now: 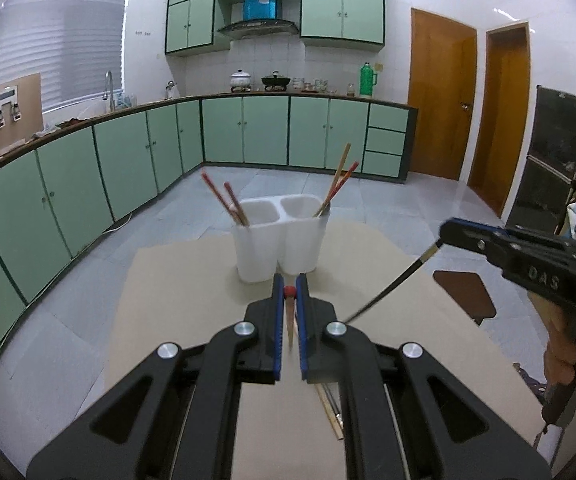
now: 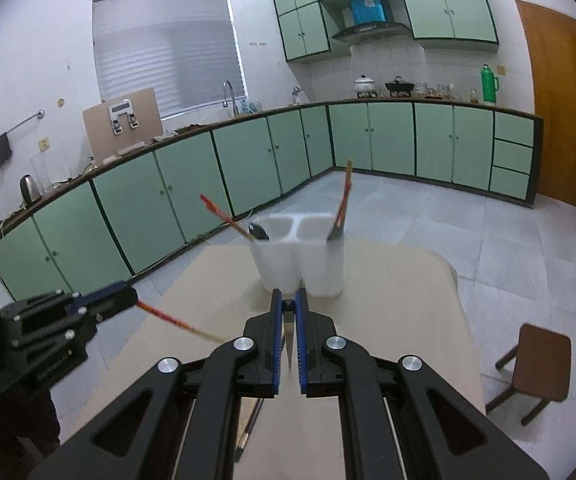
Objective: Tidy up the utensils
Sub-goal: 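Lift both chopsticks and carry them over the white holder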
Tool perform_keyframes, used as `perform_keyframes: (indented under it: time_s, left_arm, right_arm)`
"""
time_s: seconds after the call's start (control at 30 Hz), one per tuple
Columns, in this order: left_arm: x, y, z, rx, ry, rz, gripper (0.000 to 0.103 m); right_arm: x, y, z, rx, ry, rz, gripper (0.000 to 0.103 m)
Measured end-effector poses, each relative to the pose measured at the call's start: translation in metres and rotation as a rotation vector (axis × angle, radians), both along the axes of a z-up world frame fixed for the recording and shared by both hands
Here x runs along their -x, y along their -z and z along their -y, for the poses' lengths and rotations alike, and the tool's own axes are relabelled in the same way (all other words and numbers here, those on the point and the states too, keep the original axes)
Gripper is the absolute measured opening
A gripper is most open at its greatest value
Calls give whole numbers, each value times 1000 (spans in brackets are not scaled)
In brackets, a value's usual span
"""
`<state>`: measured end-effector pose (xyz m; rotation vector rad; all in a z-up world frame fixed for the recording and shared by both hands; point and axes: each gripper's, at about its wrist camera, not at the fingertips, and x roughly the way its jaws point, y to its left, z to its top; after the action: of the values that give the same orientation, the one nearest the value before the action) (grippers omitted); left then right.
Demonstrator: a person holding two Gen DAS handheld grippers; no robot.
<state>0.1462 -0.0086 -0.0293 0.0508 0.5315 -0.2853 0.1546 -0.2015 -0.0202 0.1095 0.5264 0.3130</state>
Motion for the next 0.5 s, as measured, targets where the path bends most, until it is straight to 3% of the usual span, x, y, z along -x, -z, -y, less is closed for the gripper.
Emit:
perform_keyframes:
  time_s: [0.5]
  left_arm:
    - [-9, -46, 9, 19, 64, 108, 5]
  right_arm:
    - [-30, -59, 5, -24, -66, 61, 6]
